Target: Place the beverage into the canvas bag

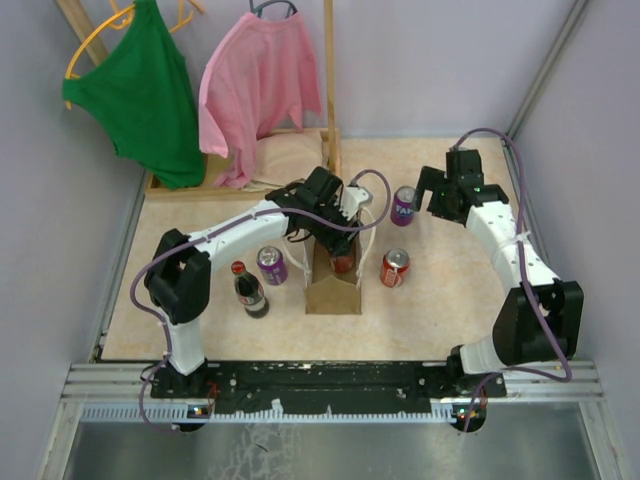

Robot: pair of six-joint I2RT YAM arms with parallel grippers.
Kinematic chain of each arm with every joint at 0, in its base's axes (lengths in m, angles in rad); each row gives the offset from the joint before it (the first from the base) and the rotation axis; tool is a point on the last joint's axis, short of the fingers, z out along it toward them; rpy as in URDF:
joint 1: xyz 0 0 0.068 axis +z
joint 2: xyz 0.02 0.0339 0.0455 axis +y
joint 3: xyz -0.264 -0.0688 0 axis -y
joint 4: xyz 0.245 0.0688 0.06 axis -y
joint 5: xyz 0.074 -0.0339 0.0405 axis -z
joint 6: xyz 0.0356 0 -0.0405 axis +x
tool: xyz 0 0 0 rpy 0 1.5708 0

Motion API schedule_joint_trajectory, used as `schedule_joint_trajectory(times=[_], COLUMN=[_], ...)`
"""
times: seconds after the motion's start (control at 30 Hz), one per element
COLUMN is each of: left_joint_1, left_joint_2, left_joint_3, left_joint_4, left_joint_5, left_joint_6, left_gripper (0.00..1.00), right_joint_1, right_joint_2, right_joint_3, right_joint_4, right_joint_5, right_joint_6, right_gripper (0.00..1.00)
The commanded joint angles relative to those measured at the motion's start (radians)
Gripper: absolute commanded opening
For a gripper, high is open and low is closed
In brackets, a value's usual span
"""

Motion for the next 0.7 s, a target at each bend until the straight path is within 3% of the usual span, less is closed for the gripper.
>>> schedule_joint_trajectory(times=[0.0,0.23,0.67], left_joint_1=[-0.011,-0.022,-0.036], left_joint_2=[0.006,0.024,0.034], left_joint_3=[0.054,0.05,0.05], left_joint_4=[0.084,0.105,0.128], left_joint_5=[-0.016,-0.034,-0.044], left_joint_6=[-0.023,-0.027,-0.039], left_gripper=[0.0,0.0,0.41], right_joint_1=[-0.005,-0.007,-0.008], right_joint_2=[-0.038,-0.035,-0.023], right_joint_3=[0.0,-0.006,0.002], right_joint_4=[0.029,0.034,0.039], right_joint_5=[0.004,0.004,-0.004], right_joint_6=[0.0,0.0,-0.001], right_gripper=[0.99,0.99,0.99])
